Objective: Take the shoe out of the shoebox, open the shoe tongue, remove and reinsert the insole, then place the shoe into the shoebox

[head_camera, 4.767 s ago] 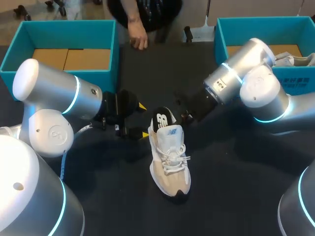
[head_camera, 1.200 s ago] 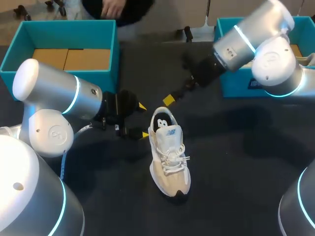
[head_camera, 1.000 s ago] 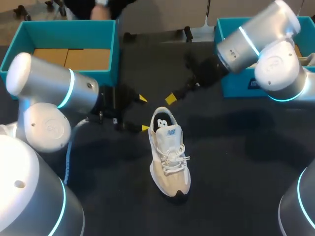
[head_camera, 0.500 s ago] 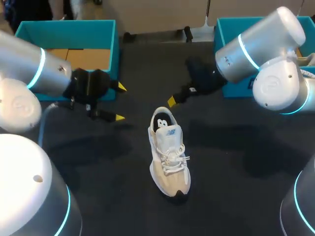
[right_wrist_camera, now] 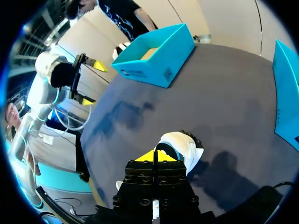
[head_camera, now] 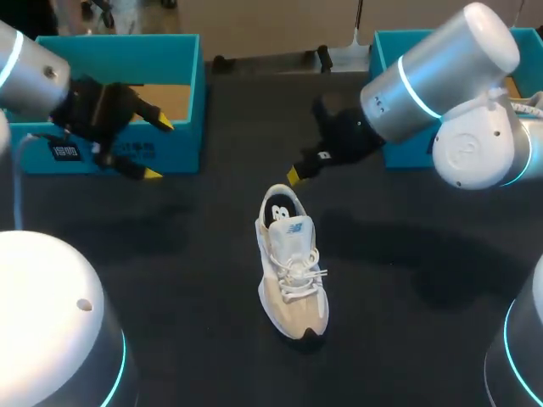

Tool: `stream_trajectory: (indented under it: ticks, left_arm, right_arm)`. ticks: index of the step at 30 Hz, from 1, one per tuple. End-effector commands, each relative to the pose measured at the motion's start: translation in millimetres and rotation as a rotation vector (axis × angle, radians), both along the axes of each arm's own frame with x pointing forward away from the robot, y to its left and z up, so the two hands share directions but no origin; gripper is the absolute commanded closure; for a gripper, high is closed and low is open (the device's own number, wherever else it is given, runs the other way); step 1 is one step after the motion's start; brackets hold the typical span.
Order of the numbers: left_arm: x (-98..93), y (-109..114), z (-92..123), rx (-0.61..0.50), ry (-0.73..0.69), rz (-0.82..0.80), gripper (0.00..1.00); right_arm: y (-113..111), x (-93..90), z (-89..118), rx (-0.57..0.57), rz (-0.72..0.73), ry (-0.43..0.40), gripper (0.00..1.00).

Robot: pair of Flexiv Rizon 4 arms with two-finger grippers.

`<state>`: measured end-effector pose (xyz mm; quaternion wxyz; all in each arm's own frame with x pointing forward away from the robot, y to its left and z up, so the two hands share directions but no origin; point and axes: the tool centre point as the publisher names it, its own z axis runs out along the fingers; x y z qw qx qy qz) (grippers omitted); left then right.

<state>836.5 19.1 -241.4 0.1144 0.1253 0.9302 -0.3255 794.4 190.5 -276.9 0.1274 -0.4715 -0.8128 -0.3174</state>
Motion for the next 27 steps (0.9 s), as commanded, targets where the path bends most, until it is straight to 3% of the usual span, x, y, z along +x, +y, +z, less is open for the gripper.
stream_trajectory:
  ticks: [1,2,11,20,27]
  left_arm:
    - [1.2,26,17,-0.008,0.014,-0.026,0.0]
    - [2.8,29,18,-0.014,0.01,-0.022,0.0]
    - [8.6,42,13,-0.028,-0.008,-0.032,0.0]
    - [8.8,43,12,-0.041,-0.008,-0.03,0.0]
    - [8.8,43,12,-0.041,-0.008,-0.03,0.0]
  right_arm:
    - [4,-0.1,-3,-0.024,-0.019,-0.007,1.0]
    - [5,-0.4,-5,-0.008,-0.037,-0.014,1.0]
    - [9,-7.8,-23,-0.277,-0.286,-0.026,1.0]
    - [22,-19.8,-31,-0.468,-0.37,-0.008,1.0]
    - [10,-28.5,-23,-0.527,-0.424,0.0,1.0]
